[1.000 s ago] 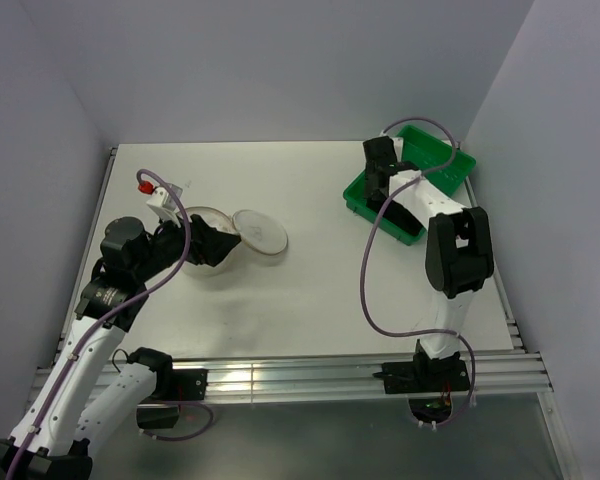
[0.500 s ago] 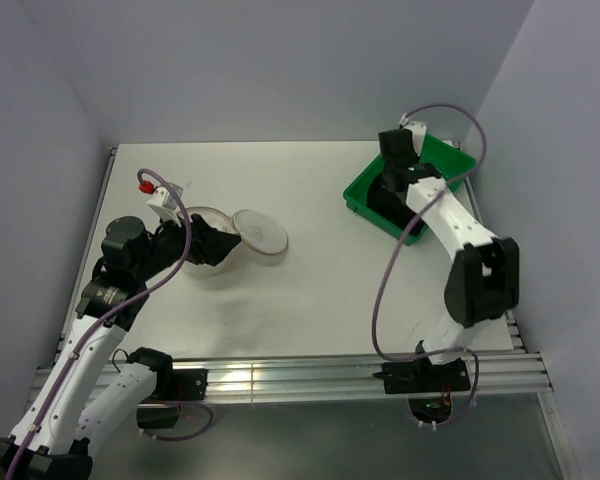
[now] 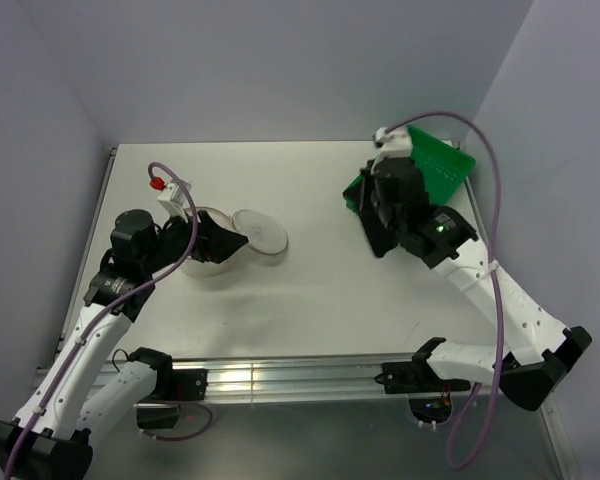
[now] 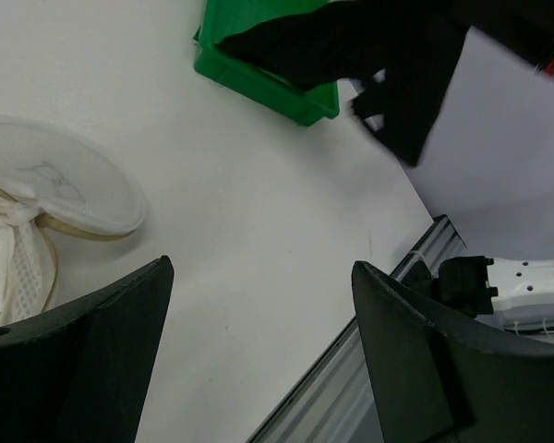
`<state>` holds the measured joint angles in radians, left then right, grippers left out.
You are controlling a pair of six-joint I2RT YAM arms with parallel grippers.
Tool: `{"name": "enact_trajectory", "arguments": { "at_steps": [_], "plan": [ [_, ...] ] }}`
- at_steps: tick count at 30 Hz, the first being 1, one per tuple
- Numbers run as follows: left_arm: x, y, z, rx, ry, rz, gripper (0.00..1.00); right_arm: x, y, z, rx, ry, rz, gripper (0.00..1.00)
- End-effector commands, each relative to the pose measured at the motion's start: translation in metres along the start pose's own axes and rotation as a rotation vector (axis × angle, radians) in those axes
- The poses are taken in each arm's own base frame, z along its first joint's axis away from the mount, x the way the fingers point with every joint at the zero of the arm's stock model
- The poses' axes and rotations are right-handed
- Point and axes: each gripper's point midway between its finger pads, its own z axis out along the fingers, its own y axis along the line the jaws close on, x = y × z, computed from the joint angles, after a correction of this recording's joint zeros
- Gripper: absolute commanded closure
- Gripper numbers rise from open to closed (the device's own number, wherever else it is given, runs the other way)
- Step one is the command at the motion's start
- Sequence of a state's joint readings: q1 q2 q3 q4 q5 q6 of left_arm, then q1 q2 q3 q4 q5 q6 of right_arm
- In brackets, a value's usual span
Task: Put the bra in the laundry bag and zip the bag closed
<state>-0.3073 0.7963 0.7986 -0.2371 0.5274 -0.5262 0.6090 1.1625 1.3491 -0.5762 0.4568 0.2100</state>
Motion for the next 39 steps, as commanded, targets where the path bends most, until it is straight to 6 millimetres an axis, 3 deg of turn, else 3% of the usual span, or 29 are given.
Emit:
{"name": "enact_trajectory", "arguments": {
  "at_steps": [1,3,4,6,9,13,14,16,17,18,19,20,21,23,24,28,30,33,35,38,39],
  "plan": [
    [-0.002,-0.013,0.004,0.068,-0.003,-0.025,0.15,0.088,0.049,-0.025,-0.220,0.252,-0.128,1.00],
    [0.006,-0.009,0.010,0.053,0.017,-0.060,0.15,0.138,0.072,-0.039,-0.334,0.382,-0.171,0.80],
    [0.010,-0.008,0.012,0.049,0.027,-0.070,0.15,0.155,0.081,-0.047,-0.367,0.422,-0.199,0.53],
    [0.020,-0.002,0.019,0.026,0.054,-0.096,0.15,0.182,0.089,-0.056,-0.425,0.486,-0.195,0.42],
    [0.030,0.004,0.028,-0.012,0.081,-0.125,0.16,0.187,0.093,-0.061,-0.468,0.482,-0.173,0.38],
    [0.036,0.006,0.047,-0.038,0.067,-0.150,0.16,0.176,0.071,-0.032,-0.321,0.390,-0.091,0.39],
    [0.044,0.004,0.056,-0.042,0.087,-0.170,0.17,0.180,0.052,-0.016,-0.247,0.396,-0.032,0.40],
    [0.047,0.002,0.068,-0.040,0.084,-0.169,0.18,0.172,0.035,0.008,-0.151,0.326,0.077,0.59],
    [0.043,-0.007,0.078,-0.024,0.064,-0.156,0.18,0.183,0.012,0.020,-0.071,0.325,0.132,0.67],
    [0.054,-0.003,0.091,-0.040,0.104,-0.159,0.19,0.183,0.005,0.029,-0.038,0.299,0.214,0.75],
    [0.058,-0.005,0.098,-0.036,0.121,-0.152,0.20,0.178,0.004,0.040,-0.037,0.254,0.269,0.75],
    [0.058,-0.015,0.105,-0.019,0.123,-0.133,0.21,0.189,-0.009,0.046,0.029,0.256,0.319,0.73],
    [0.067,-0.013,0.112,-0.028,0.143,-0.126,0.21,0.185,-0.023,0.057,0.089,0.208,0.365,0.66],
    [0.076,-0.017,0.117,-0.023,0.159,-0.103,0.22,0.205,-0.041,0.069,0.155,0.226,0.413,0.57],
    [0.078,-0.014,0.119,-0.037,0.158,-0.096,0.22,0.203,-0.056,0.079,0.191,0.194,0.461,0.48],
    [0.100,-0.011,0.119,-0.044,0.192,-0.084,0.23,0.216,-0.065,0.098,0.165,0.200,0.541,0.32],
    [0.109,-0.009,0.120,-0.039,0.213,-0.089,0.23,0.221,-0.055,0.110,0.103,0.216,0.549,0.29],
    [0.125,-0.003,0.120,-0.048,0.249,-0.100,0.23,0.212,-0.052,0.125,0.052,0.195,0.580,0.29],
    [0.133,0.000,0.119,-0.049,0.269,-0.098,0.23,0.217,-0.058,0.137,0.063,0.206,0.593,0.32],
    [0.137,0.004,0.116,-0.062,0.280,-0.089,0.23,0.214,-0.057,0.156,0.048,0.208,0.593,0.41],
    [0.137,0.005,0.116,-0.068,0.277,-0.085,0.23,0.222,-0.055,0.162,0.045,0.236,0.585,0.47]
  ]
}}
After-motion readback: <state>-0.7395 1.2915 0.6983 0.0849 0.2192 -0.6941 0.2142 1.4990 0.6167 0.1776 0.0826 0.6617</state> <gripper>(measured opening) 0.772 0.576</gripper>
